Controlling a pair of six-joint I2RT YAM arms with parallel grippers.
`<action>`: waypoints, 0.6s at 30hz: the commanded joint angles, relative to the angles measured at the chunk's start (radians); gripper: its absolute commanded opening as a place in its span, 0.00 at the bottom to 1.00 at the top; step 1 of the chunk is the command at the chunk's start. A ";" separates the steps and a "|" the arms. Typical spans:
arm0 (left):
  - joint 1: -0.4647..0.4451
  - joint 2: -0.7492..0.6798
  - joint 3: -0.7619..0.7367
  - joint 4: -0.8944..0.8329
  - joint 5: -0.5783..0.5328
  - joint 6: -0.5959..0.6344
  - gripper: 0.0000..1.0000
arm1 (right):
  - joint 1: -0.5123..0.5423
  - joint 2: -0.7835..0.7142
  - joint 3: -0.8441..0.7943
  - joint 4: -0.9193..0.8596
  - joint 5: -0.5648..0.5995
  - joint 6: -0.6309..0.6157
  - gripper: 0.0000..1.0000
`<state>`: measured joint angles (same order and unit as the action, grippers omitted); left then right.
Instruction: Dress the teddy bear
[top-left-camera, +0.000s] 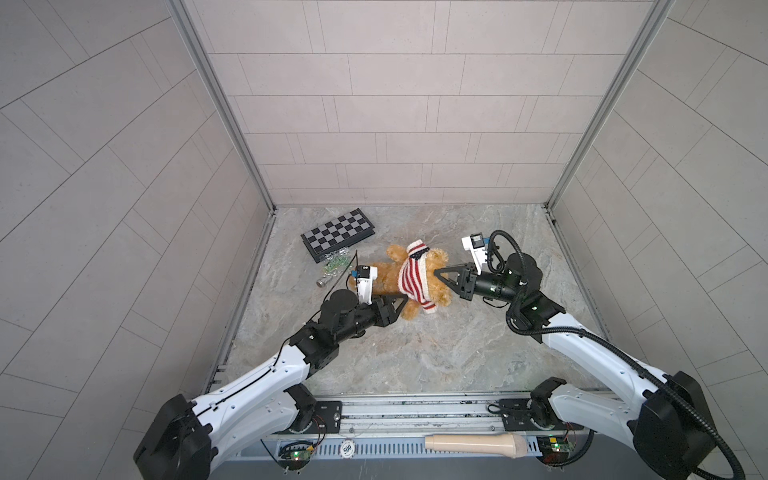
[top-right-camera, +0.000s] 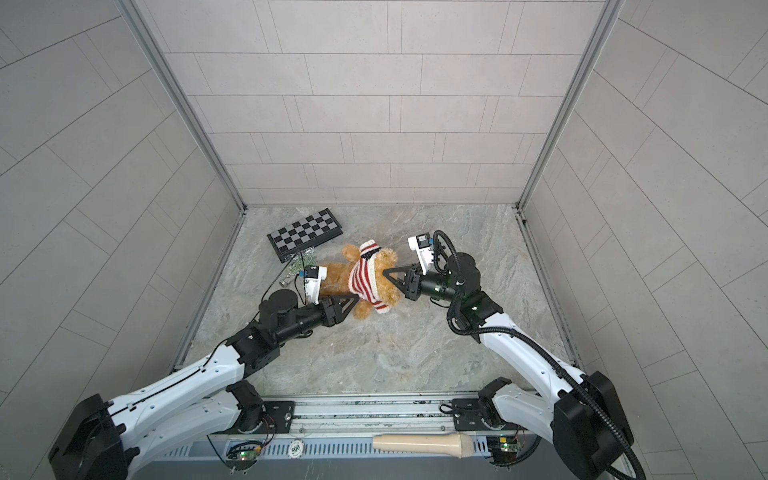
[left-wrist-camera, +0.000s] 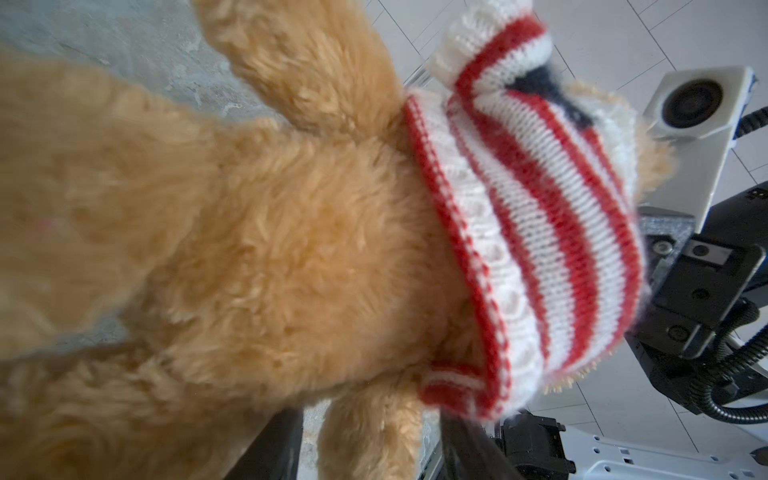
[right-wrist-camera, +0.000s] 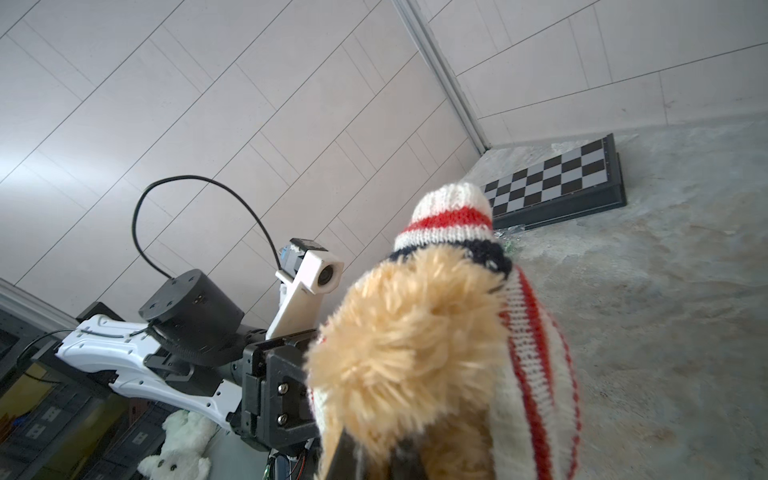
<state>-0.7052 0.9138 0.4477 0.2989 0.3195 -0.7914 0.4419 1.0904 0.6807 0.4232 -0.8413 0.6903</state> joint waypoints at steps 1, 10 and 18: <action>0.009 -0.018 -0.005 0.019 0.066 0.017 0.54 | -0.001 0.004 0.029 0.079 -0.062 -0.021 0.00; 0.007 -0.012 0.029 0.046 0.116 0.049 0.54 | -0.001 0.001 0.031 0.077 -0.067 -0.015 0.00; 0.004 0.008 0.074 0.047 0.131 0.072 0.44 | 0.001 -0.006 0.022 0.080 -0.065 -0.010 0.00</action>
<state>-0.7017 0.9215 0.4866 0.3202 0.4305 -0.7471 0.4419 1.1088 0.6815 0.4385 -0.8845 0.6880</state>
